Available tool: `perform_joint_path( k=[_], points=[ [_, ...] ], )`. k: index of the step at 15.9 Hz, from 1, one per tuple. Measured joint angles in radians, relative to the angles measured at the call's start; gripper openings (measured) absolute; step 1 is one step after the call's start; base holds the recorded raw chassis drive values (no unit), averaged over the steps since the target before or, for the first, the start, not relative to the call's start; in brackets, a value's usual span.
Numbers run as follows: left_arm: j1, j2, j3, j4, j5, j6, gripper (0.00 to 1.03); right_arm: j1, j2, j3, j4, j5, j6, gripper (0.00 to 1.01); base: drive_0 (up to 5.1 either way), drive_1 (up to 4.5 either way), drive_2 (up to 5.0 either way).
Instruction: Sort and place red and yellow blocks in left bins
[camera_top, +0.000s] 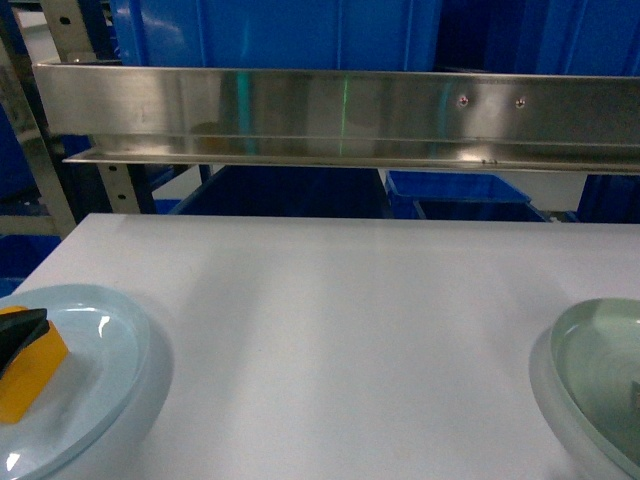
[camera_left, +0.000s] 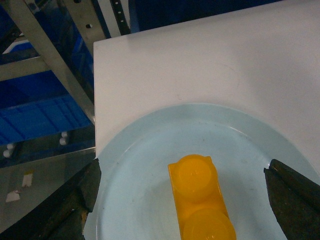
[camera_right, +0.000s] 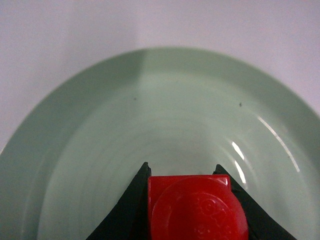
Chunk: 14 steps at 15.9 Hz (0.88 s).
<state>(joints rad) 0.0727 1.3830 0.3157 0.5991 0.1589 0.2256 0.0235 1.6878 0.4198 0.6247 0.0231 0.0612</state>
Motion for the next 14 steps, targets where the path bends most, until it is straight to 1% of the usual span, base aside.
perform_joint_path(
  k=[1,2,3,5,6,7,8,9,12,13,14],
  points=[
    [0.0,0.0,0.0,0.0,0.0,0.0,0.98,-0.006,-0.023,0.002,-0.003,-0.002,-0.011,0.29,0.0,0.0,0.0],
    [0.0,0.0,0.0,0.0,0.0,0.0,0.98,-0.005,-0.071,0.008,-0.01,-0.005,-0.031,0.29,0.0,0.0,0.0],
    [0.0,0.0,0.0,0.0,0.0,0.0,0.98,0.002,-0.116,0.024,-0.011,0.008,-0.062,0.29,0.0,0.0,0.0],
    [0.0,0.0,0.0,0.0,0.0,0.0,0.98,0.041,-0.258,0.11,-0.095,0.021,-0.114,0.29,0.0,0.0,0.0],
    [0.0,0.0,0.0,0.0,0.0,0.0,0.98,0.061,-0.344,0.167,-0.146,0.004,-0.126,0.28,0.0,0.0,0.0],
    [0.0,0.0,0.0,0.0,0.0,0.0,0.98,0.069,-0.433,0.218,-0.188,-0.019,-0.127,0.28,0.0,0.0,0.0],
    [0.0,0.0,0.0,0.0,0.0,0.0,0.98,0.066,-0.522,0.242,-0.206,-0.029,-0.126,0.28,0.0,0.0,0.0],
    [0.0,0.0,0.0,0.0,-0.001,0.0,0.98,0.045,-0.612,0.238,-0.237,-0.053,-0.112,0.28,0.0,0.0,0.0],
    [-0.001,0.0,0.0,0.0,0.0,0.0,0.98,-0.062,-0.884,0.137,-0.391,-0.16,-0.013,0.28,0.0,0.0,0.0],
    [-0.001,0.0,0.0,0.0,0.0,0.0,0.98,-0.077,-0.96,0.11,-0.426,-0.172,0.025,0.28,0.0,0.0,0.0],
    [0.0,0.0,0.0,0.0,-0.001,0.0,0.98,-0.061,-1.03,0.087,-0.457,-0.163,0.052,0.28,0.0,0.0,0.0]
  ],
)
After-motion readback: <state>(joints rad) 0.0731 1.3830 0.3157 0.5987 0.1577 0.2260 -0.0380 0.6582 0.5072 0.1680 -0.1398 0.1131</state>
